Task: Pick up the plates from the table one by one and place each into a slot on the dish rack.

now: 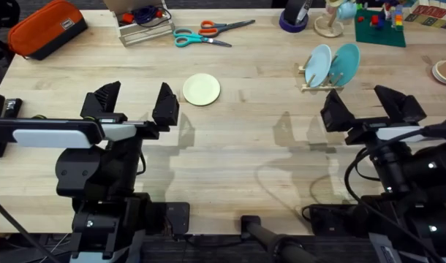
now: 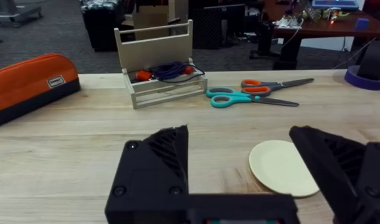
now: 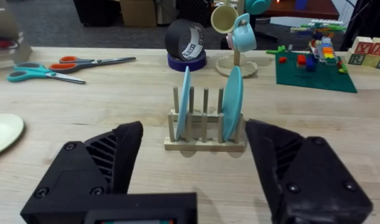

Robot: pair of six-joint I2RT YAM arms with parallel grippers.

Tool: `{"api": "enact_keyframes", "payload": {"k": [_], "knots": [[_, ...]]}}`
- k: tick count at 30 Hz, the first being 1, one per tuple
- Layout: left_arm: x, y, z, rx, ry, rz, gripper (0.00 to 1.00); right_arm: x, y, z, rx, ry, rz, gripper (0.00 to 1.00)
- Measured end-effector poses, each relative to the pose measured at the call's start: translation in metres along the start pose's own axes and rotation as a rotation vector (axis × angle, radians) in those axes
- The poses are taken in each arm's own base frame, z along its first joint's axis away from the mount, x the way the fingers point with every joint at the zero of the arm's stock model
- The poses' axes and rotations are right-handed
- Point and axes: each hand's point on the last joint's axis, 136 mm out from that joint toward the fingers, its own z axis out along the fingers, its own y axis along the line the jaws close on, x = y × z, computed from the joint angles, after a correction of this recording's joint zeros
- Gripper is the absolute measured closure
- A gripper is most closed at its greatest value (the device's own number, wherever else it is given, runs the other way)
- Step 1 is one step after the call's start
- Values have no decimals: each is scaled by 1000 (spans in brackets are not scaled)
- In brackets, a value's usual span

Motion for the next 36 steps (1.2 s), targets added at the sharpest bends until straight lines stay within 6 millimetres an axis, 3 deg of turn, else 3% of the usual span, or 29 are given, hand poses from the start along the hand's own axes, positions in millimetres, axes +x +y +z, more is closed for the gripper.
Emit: {"api": "enact_keyframes", "payload": {"k": [32,36], "knots": [[-1,-3,-1,20,15,2,7,-1,0,-1,-1,6,-3,7],[-22,-4,-8,20,14,2,7,-10,2,-7,-7,27,-3,7]]}}
